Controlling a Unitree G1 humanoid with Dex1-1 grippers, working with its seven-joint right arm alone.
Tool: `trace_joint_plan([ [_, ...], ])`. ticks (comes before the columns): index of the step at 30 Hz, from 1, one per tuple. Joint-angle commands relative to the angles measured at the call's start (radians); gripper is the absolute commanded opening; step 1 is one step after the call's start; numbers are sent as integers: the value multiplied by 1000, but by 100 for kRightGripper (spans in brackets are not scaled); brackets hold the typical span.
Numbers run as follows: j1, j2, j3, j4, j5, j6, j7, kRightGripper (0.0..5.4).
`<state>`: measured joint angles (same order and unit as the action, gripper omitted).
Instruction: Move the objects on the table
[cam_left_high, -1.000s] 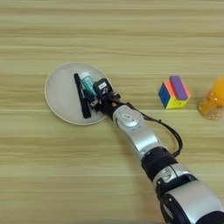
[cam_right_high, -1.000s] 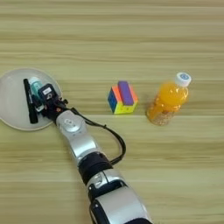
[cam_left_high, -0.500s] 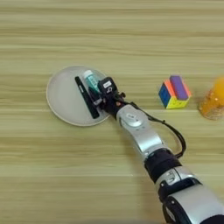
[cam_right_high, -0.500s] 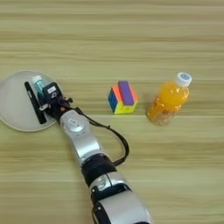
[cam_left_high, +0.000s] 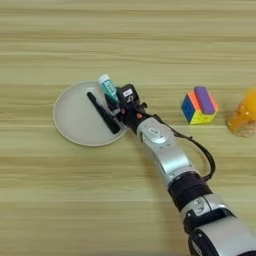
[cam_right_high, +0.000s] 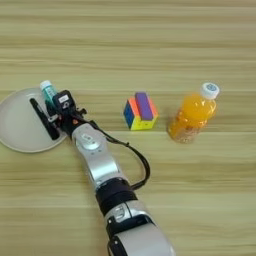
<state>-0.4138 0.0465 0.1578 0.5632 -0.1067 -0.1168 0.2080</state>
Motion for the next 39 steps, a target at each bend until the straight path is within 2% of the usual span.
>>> trace_joint_plan([
  [1, -51, -2, -11, -80, 16, -6, 0, 167],
  [7, -7, -44, -36, -222, 17, 20, -9, 167],
  [14, 91, -138, -110, -421, 29, 85, -13, 167],
  [19, 150, -189, -152, -469, 30, 121, -14, 167],
  [28, 187, -196, -155, -376, 19, 118, -22, 167],
  [39, 157, -197, -137, -193, 4, 80, -42, 167],
])
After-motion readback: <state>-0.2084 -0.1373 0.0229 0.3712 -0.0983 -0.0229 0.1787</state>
